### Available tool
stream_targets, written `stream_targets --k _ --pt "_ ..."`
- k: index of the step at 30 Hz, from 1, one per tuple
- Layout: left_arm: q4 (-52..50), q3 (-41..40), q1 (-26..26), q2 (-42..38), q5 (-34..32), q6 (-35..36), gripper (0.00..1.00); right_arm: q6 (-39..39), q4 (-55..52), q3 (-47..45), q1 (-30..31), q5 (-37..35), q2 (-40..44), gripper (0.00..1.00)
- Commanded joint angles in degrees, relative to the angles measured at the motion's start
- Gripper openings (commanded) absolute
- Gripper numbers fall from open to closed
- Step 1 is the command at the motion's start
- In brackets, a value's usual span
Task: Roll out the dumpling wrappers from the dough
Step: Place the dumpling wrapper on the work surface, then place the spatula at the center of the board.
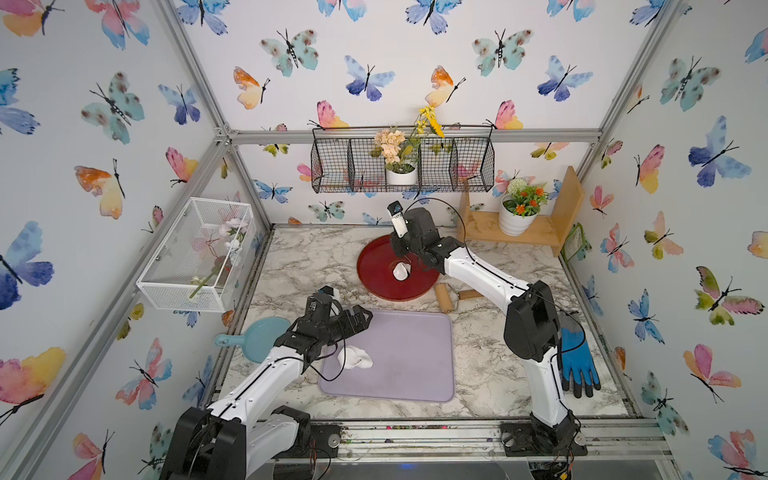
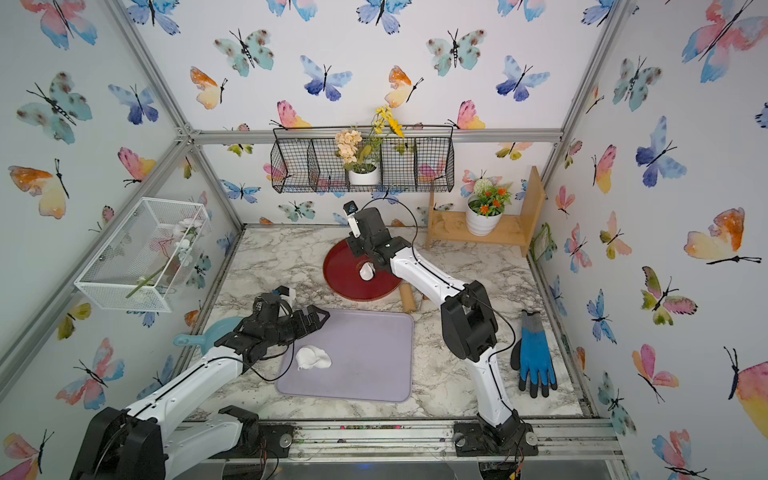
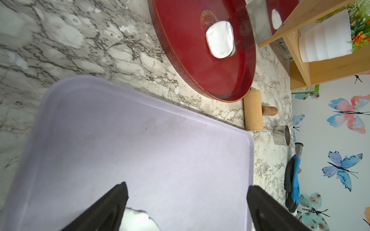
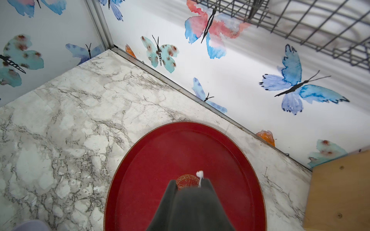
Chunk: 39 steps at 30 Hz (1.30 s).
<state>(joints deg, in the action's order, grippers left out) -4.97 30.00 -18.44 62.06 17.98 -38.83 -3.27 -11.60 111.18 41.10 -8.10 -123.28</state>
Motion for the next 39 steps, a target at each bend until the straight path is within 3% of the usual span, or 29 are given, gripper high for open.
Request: stream_targets --k 1,14,20,26,31,39 --pt "0.2 -0.2 0.2 -0.9 1.5 0.2 0.99 -3.1 -0.6 -0.5 0.7 -3.8 -1.7 0.02" --pt "0.0 0.3 0.2 -0.9 1.4 0.0 0.99 -5.5 2.5 -2.5 1.6 -12.1 -0.2 0.02" --pt "-1.1 1.2 0.2 -1.7 1.4 0.2 0.99 -3.3 7.6 -7.8 1.4 -11.7 6.9 0.02" --pt "-2.1 2.3 0.2 -3.5 1.1 1.0 0.99 2.4 9.0 -15.4 1.3 -7.5 18.2 0.02" --pt "-2.1 1.6 0.2 -7.5 0.5 1.6 0.99 10.2 12.1 -29.2 1.4 -3.5 31.9 0.02" --pt "-2.0 -0.1 0.2 -14.7 1.7 3.0 0.99 27.2 19.2 -52.8 1.4 14.1 50.4 0.02"
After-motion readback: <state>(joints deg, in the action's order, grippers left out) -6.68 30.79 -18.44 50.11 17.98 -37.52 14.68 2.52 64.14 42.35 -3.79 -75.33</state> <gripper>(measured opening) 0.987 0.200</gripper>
